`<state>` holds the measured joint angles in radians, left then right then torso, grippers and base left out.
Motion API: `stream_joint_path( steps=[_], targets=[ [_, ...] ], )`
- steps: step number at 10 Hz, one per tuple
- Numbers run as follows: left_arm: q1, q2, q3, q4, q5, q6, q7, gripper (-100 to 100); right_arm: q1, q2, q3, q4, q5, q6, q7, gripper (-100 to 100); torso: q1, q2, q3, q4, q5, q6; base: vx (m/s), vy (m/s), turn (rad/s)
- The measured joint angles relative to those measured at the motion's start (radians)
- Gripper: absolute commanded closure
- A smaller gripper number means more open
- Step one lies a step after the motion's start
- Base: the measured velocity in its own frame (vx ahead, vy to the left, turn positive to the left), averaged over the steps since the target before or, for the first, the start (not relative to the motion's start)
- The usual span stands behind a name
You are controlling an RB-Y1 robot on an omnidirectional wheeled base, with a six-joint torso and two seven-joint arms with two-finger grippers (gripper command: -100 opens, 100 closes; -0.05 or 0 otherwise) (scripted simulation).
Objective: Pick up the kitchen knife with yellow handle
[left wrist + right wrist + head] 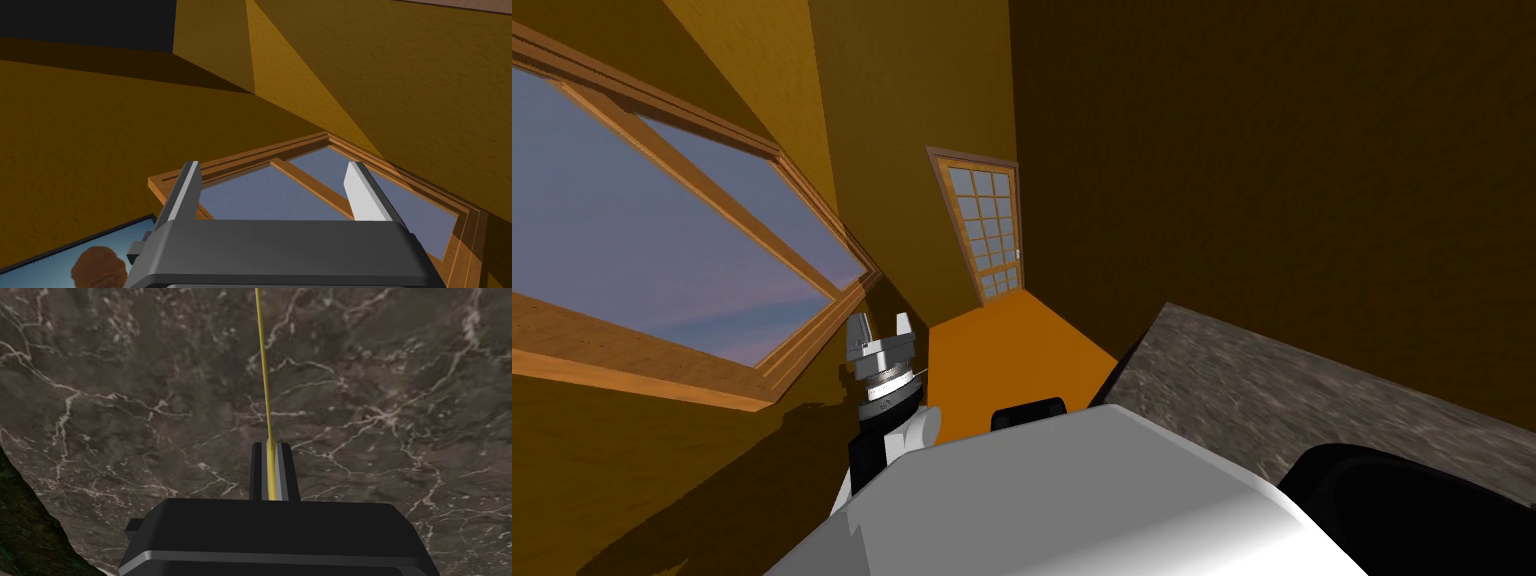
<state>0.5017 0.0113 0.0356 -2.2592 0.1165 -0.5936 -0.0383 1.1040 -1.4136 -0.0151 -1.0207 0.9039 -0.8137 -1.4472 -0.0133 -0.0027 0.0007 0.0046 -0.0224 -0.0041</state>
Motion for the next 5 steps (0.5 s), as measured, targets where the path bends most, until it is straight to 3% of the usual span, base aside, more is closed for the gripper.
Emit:
stream_joint_path(
  steps=[4,5],
  targets=[
    [0.0,0.0,0.0,0.0,0.0,0.0,0.0,0,0.015,0.046,-0.046,0.08,-0.011,-0.061,0.066,100,0.0,-0.001,0.0,0.0,0.0,0.0,-0.005,-0.004,0.028],
    [0.0,0.0,0.0,0.0,0.0,0.0,0.0,0,0.016,0.048,-0.047,0.083,-0.011,-0.064,0.07,0,0.0,-0.001,-0.001,0.0,0.0,0.0,0.0,0.0,0.0]
  ],
)
